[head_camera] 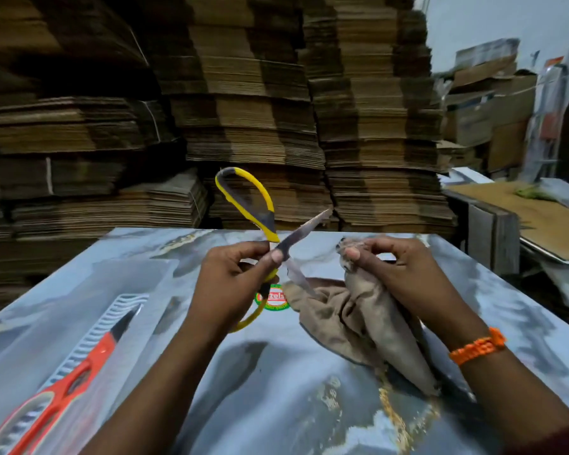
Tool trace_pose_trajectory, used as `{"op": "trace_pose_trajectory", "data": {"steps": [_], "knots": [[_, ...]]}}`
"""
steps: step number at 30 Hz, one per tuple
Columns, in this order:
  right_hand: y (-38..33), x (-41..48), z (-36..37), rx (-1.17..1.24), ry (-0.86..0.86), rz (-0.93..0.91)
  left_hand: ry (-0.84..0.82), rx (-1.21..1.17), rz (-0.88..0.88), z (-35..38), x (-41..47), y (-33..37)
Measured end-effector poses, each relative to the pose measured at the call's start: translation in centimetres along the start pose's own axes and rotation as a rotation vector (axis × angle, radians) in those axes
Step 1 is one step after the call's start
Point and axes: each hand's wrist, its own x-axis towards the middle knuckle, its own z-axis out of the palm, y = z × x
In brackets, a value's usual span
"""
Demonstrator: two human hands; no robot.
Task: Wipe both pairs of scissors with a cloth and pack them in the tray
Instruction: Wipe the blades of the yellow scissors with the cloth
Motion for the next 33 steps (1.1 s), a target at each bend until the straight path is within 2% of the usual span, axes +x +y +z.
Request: {"op": "trace_pose_trajectory", "data": {"steps": [4, 8, 11, 14, 18, 20, 24, 26, 28, 31, 33], "knots": [[-2.7, -0.9, 2.8, 0.159, -0.014, 0.007, -0.017, -0.07, -0.056, 0.6, -0.2, -0.9], [-1.7, -1.3, 5.4, 0.054, -0.068, -0.008, -0.007, -0.06, 0.031, 1.6, -0.8, -0.5], [-1.5, -1.4, 6.0, 0.06, -0.069, -0.051, -0.04, -0.003, 0.102, 1.9, -1.0, -0.5], [-1.6, -1.6, 6.1, -0.022, -0.083, -0.108, -0.062, 0.013, 0.098, 2.1, -1.1, -0.6], [-2.1, -1.6, 6.4, -0.104, -0.084, -0.146, -0.01, -0.024, 0.053, 2.3, -1.3, -0.9], [-2.6, -1.5, 6.1, -0.154, -0.125, -0.127, 0.052, -0.049, 0.022, 2.1, -1.2, -0.5], [-1.0, -1.8, 4.7, -0.405, -0.234, -0.086, 0.372, -0.285, -0.25, -0.6, 0.6, -0.4], [-0.1, -1.7, 4.5, -0.399, -0.111, -0.055, 0.386, -0.314, -0.372, -1.2, 0.7, -0.9], [-0.5, -1.6, 4.8, -0.363, 0.108, -0.08, 0.332, -0.334, -0.48, -0.4, 0.2, -1.2], [-1.9, -2.4, 6.5, -0.446, 0.291, -0.249, 0.253, -0.448, -0.598, 1.3, -0.6, -0.7], [-1.8, -2.5, 7.1, -0.619, 0.288, -0.418, 0.218, -0.54, -0.699, 1.7, -0.8, -0.5]]}}
